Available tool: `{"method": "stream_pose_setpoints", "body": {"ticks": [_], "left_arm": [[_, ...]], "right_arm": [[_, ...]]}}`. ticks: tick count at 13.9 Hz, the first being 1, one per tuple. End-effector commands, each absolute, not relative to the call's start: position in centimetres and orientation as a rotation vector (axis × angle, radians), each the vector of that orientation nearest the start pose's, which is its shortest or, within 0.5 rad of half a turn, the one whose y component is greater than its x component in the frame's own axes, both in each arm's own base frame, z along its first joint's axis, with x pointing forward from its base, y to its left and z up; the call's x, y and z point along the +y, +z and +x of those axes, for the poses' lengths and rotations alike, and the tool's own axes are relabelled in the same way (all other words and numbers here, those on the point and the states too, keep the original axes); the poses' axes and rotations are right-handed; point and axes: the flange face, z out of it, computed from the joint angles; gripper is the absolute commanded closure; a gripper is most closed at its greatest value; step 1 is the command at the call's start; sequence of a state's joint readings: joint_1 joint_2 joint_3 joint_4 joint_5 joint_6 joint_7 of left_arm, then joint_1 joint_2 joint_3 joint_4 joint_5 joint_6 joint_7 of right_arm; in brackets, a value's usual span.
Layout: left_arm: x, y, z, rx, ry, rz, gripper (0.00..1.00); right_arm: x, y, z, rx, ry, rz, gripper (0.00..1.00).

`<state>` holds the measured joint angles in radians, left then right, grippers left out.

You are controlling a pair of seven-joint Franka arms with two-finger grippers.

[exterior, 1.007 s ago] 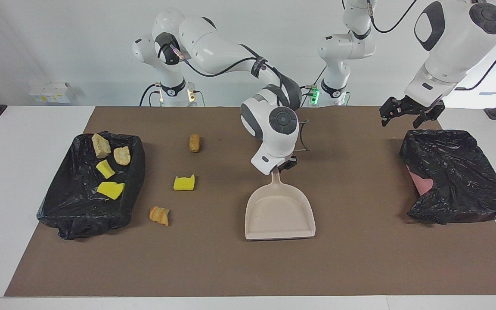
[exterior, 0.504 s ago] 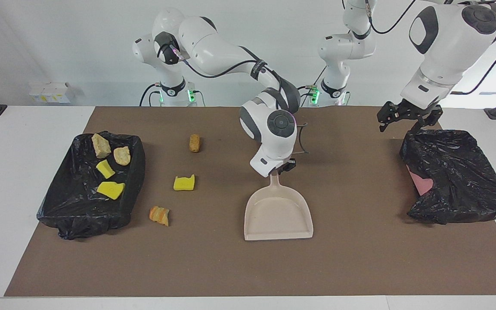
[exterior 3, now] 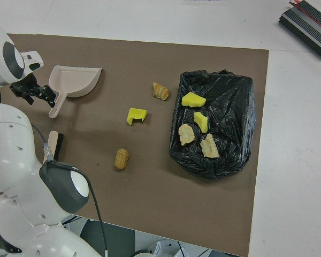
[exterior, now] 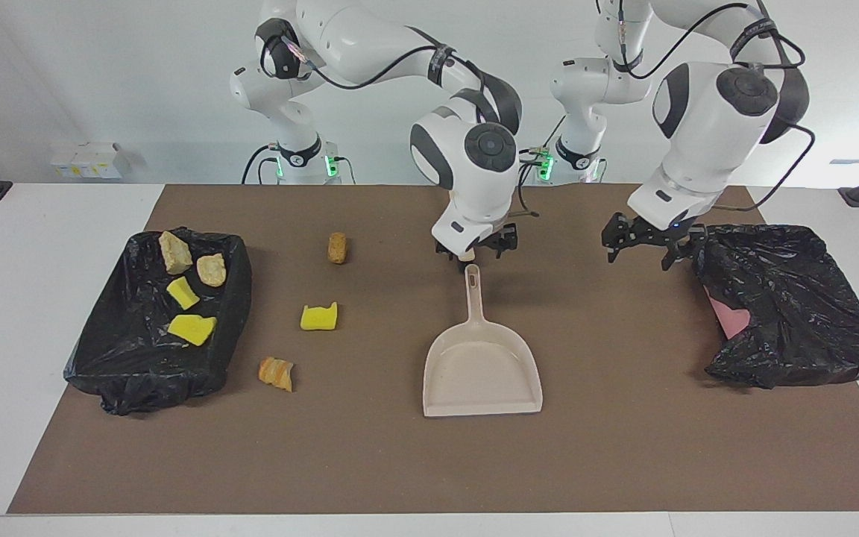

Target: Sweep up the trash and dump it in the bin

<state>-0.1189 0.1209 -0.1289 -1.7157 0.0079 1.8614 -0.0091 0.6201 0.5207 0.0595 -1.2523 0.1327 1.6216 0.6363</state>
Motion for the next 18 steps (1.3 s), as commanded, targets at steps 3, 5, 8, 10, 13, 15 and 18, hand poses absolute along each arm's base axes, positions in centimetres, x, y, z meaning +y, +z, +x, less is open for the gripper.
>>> {"method": "stream_pose_setpoints", "body": {"ticks": [3,5,8,10,13,15,18], "left_arm": [[-23.0,45.6,59.0,0.315,-0.079,-3.15,0.0],[-26.3,44.2,58.3,0.311,-0.077,-3.155,0.0],[-31.3,41.6,56.1,0.253,-0.034,-3.163,0.0],[-33.2,41.0,54.6,0.259,-0.026,-3.164,0.0],[-35.8,39.7,53.3,0.189,-0.05,-3.182,0.0],[-36.5,38.4,53.2,0.187,-0.04,-3.178,0.0],[-37.5,36.0,53.6,0.159,-0.056,-3.176,0.0]], "right_arm": [[41.0,46.2,39.6,-0.12,0.378,-3.096,0.0],[40.2,44.0,35.0,-0.15,0.321,-3.084,0.0],[40.7,40.9,32.0,-0.185,0.331,-3.086,0.0],[41.0,38.6,30.6,-0.179,0.316,-3.091,0.0],[42.1,34.7,29.1,-0.184,0.314,-3.103,0.0],[42.8,33.0,28.7,-0.187,0.306,-3.104,0.0],[42.8,32.9,28.6,-0.189,0.302,-3.103,0.0]]}}
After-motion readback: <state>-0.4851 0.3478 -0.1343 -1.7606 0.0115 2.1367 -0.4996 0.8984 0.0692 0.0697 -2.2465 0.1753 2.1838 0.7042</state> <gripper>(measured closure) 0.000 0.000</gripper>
